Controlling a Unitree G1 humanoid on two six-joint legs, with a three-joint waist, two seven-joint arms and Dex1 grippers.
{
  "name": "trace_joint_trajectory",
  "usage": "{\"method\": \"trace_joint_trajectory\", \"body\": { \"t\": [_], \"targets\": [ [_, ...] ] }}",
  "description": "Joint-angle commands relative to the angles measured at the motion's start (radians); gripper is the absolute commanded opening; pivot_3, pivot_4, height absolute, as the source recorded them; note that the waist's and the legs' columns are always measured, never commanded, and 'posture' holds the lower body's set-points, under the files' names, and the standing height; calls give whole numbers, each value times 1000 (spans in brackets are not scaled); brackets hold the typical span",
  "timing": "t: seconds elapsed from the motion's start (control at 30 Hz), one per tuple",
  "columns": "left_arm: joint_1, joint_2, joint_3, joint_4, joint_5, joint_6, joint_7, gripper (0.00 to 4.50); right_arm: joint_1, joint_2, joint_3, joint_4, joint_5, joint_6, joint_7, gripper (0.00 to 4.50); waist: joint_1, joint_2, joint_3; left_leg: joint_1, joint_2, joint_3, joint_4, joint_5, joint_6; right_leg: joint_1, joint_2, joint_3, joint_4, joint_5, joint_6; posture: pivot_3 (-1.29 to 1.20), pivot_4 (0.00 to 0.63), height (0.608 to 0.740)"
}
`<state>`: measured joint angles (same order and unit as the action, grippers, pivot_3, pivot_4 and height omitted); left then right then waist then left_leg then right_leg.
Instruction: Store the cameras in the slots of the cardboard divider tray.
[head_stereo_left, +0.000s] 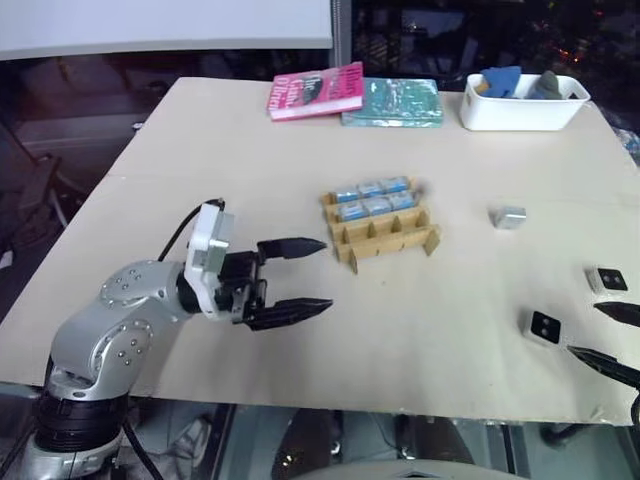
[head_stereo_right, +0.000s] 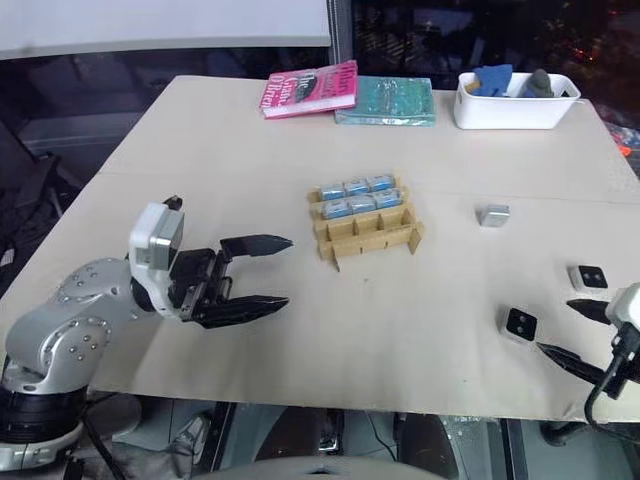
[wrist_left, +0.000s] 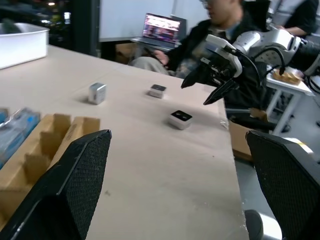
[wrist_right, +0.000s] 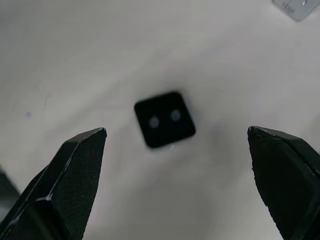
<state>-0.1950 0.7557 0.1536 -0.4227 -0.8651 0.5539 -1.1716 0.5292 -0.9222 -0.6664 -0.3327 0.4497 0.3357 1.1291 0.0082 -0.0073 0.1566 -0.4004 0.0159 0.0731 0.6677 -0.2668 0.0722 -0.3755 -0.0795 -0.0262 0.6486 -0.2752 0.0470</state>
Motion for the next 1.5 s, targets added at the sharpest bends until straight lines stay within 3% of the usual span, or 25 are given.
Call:
{"method": "trace_joint_trajectory", "body": {
  "t": [0.03, 0.3, 0.47, 0.57, 0.73, 0.9, 1.17, 1.5],
  "targets": [
    [-26, 0, -10, 11, 7, -18, -25, 4481, -48, -20, 75, 48, -68, -50, -8, 4500, 1, 0, 0, 0, 0, 0, 0, 0, 0, 0, 0, 0, 0, 0, 0, 0, 150, 740],
    [-8, 12, 6, -20, 4, -16, -42, 4481, -146, -23, 161, 125, -101, -76, -4, 4500, 7, 0, 1, -1, 0, 0, 1, 1, -2, 0, 0, -1, 0, 2, 3, 0, 150, 740],
    [10, 8, 13, -35, 6, -16, -29, 4481, -307, -19, 168, 188, -66, -8, -74, 4500, 4, 0, 1, -1, 0, 0, 1, 1, -2, 0, 0, -1, 0, 2, 3, 0, 150, 740],
    [20, 5, 16, -46, 7, -18, -19, 4481, -470, -63, 234, 376, -184, -3, -187, 4500, 1, 0, 1, -1, 0, 1, 1, 1, -2, 0, 1, 0, 0, 2, 3, 0, 150, 740],
    [27, 3, 23, -54, 6, -20, -6, 4481, -620, -120, 325, 575, -264, 16, -225, 4500, 9, 0, 1, -1, -1, 0, 1, 1, -2, 0, 0, -1, 1, 2, 3, 0, 150, 740],
    [55, 5, 41, -74, 0, -20, 13, 4481, -745, -146, 360, 651, -255, 231, -255, 4500, 0, 1, 2, -2, -1, 1, 1, 1, -2, -1, 0, -1, 1, 2, 3, 0, 150, 740],
    [92, 2, 55, -101, -9, -20, 36, 4481, -741, -119, 300, 579, -182, 528, -325, 4500, 6, 2, 1, -2, 0, 1, 1, 1, -2, -1, 0, -1, 2, 2, 3, 0, 150, 740],
    [76, 1, 46, -93, -16, -19, 41, 4481, -742, -53, 257, 573, -158, 647, -459, 4500, 4, 2, 1, -1, 0, 1, 1, 1, -2, -1, 1, 0, 3, 2, 3, 0, 150, 740]
  ]
}}
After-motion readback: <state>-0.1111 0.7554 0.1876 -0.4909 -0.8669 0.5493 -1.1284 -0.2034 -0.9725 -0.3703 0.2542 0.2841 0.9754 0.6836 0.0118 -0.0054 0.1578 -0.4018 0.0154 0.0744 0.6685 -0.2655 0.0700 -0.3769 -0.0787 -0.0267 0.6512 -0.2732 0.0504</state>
